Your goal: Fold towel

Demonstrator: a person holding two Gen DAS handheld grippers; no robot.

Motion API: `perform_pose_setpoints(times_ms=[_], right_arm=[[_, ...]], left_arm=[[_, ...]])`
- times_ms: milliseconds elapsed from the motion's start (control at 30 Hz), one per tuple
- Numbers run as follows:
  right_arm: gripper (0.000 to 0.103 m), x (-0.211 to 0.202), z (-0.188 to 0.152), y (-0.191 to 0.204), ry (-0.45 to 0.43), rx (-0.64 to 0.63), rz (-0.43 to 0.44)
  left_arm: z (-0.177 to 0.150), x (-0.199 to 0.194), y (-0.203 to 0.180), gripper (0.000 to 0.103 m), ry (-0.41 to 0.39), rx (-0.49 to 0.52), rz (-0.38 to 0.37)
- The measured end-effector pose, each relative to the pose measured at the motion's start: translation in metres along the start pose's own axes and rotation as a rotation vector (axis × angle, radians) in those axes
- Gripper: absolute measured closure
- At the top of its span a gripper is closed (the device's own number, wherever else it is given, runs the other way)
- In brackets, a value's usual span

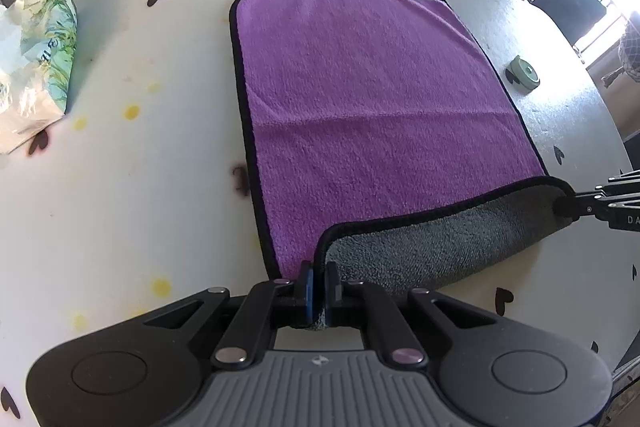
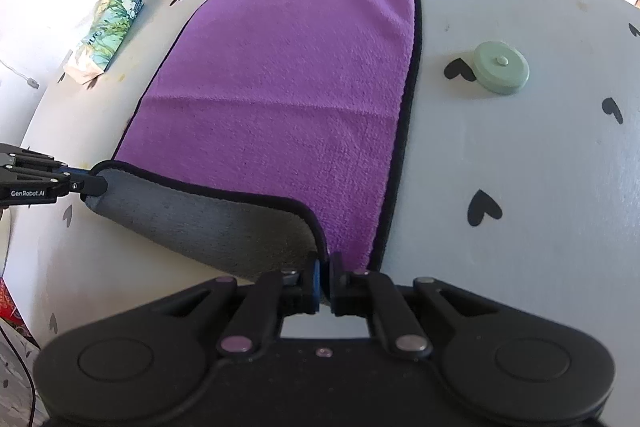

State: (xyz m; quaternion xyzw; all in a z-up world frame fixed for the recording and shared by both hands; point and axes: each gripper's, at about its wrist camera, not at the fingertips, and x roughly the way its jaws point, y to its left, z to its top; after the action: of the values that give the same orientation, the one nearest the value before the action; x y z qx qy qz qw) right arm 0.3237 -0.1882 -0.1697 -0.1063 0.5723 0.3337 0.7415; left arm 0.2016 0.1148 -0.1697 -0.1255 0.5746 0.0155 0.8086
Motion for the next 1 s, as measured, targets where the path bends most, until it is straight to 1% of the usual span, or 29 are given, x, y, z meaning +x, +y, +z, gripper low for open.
perform_pose_setpoints(times_ms=[300, 433, 567, 767, 933, 1000], right_arm=[[0.099, -0.015, 0.002, 0.009, -0.056, -0.007, 0.03], [0.099, -0.024, 0.007, 0.016, -0.087, -0.022, 0.039], [0.099, -0.033, 0.015, 0.016, -0.118, -0.018, 0.05], [0.099, -0.044, 0.039, 0.011, -0.171, -0.012, 0.043], [0.099, -0.048, 0.067, 0.006, -0.205, -0.01, 0.025], [0.099, -0.05, 0.078, 0.003, -0.221, -0.008, 0.017]], left_arm=[[0.006, -0.021, -0.004, 0.097, -0.073, -0.028, -0.024], [0.015, -0.031, -0.008, 0.097, -0.105, -0.026, -0.049], [0.027, -0.038, -0.008, 0.097, -0.134, -0.033, -0.046], [0.052, -0.044, -0.003, 0.097, -0.163, -0.029, -0.021], [0.081, -0.05, 0.003, 0.098, -0.199, -0.03, -0.001], [0.092, -0.052, 0.006, 0.097, -0.216, -0.042, -0.004]])
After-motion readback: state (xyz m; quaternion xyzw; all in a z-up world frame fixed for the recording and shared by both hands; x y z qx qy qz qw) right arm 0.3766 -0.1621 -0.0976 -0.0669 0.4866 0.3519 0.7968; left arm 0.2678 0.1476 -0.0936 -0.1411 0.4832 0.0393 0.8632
